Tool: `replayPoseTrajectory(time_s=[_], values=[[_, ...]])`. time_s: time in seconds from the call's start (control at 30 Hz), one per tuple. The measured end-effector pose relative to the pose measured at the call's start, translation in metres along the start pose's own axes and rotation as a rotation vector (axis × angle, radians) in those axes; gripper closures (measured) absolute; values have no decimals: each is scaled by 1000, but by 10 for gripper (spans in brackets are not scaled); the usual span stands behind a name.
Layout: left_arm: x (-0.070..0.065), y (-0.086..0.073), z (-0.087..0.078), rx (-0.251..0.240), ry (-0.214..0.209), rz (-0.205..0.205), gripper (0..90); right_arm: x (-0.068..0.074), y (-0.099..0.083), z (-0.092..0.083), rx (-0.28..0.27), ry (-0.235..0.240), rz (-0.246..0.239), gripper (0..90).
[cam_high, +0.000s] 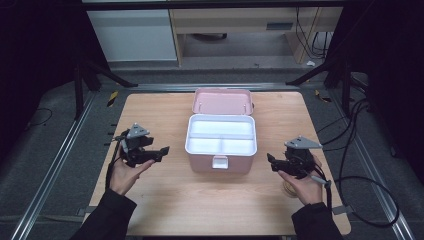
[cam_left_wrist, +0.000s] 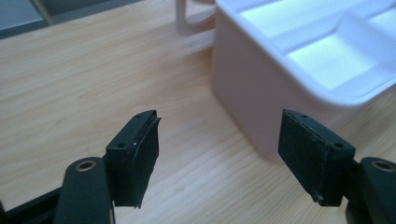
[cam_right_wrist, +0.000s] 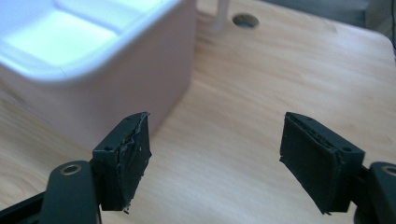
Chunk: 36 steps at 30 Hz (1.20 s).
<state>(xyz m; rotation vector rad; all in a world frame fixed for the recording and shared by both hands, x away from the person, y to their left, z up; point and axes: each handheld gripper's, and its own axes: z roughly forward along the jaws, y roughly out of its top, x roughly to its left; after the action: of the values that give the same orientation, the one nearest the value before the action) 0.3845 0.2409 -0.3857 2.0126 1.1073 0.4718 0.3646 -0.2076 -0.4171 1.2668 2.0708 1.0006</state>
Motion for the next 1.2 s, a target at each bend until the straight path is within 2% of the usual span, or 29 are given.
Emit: replayPoseTrajectory(time_s=[0.03, 0.1, 0.13, 0.17, 0.3, 0.47, 0.57, 0.63, 0.67, 0.7, 0.73, 0.93, 1.0, 1.03, 1.07, 1.2], values=[[-7, 9, 4, -4, -16, 17, 290, 5, 11, 3, -21, 22, -6, 268], [-9, 12, 6, -4, -16, 22, 302, 7, 14, 3, -28, 26, -10, 274], [-15, 18, 12, -3, -29, 36, 308, 11, 23, 4, -51, 43, -7, 288], [-15, 18, 12, -3, -29, 36, 314, 11, 23, 4, -51, 43, -7, 288], [-21, 24, 29, -11, -91, 21, 343, 22, 38, 9, -82, 83, -9, 316], [-26, 26, 47, 38, -105, 27, 409, 28, 45, 26, -45, 108, -17, 393], [-27, 26, 52, 50, -119, 24, 442, 28, 44, 33, -23, 109, -14, 425], [-29, 27, 56, 61, -139, 22, 507, 27, 42, 41, -7, 123, -17, 481], [-29, 27, 56, 61, -139, 22, 529, 27, 42, 41, -7, 123, -17, 481], [-31, 26, 56, 64, -141, 26, 545, 27, 41, 42, -4, 163, 2, 552], [-32, 26, 56, 66, -132, 30, 546, 27, 41, 43, -2, 171, 1, 554], [-36, 26, 51, 81, -127, 20, 557, 28, 43, 45, 5, 154, -16, 562], [-39, 25, 49, 85, -119, 26, 551, 29, 43, 47, 14, 159, -12, 566], [-40, 24, 47, 86, -107, 32, 551, 30, 42, 50, 40, 158, -28, 572], [-40, 24, 46, 86, -107, 39, 545, 30, 42, 52, 30, 168, -8, 587], [-38, 24, 46, 83, -104, 57, 547, 32, 43, 51, 41, 162, -12, 582]])
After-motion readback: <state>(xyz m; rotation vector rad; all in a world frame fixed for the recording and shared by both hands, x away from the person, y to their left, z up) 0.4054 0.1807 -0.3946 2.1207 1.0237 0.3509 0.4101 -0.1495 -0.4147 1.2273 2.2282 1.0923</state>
